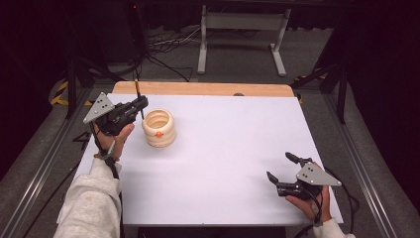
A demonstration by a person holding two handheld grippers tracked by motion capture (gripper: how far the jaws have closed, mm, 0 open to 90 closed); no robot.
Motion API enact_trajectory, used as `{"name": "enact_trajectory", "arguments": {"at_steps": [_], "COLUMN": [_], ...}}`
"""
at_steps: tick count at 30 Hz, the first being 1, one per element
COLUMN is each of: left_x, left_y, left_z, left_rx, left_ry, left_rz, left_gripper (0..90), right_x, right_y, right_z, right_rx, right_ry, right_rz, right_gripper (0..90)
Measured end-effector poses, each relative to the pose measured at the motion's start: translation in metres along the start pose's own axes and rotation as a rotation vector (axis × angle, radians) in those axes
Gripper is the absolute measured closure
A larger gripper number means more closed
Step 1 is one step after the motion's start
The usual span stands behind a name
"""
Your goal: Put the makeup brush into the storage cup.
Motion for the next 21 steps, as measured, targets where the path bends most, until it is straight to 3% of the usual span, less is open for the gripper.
{"name": "enact_trajectory", "arguments": {"at_steps": [12, 21], "left_x": [0.001, 0.004], "left_y": [-0.022, -0.033], "left_z": [-0.014, -0.024], "left_rx": [0.023, 0.059], "left_ry": [0.017, 0.007], "left_rz": [-0.017, -0.03], "left_gripper": [83.4, 83.4], "right_x": [-0.001, -0.001], "right_y": [0.003, 0.006], "right_z": [0.0, 0.0], "right_rx": [-0.021, -0.037], "right_ry": [-0.006, -0.014], "right_rz": [-0.011, -0.013], "right_gripper": [14.8, 15.5]}}
Point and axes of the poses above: each handheld gripper's, and its own axes: y roughly backward along the jaws, z roughly out of its top, x roughly to its left, the point moved 1 cm from there along -y, roughly forward along the jaws, and after that the axes turned 4 degrees about -y, right-handed, at the moved point
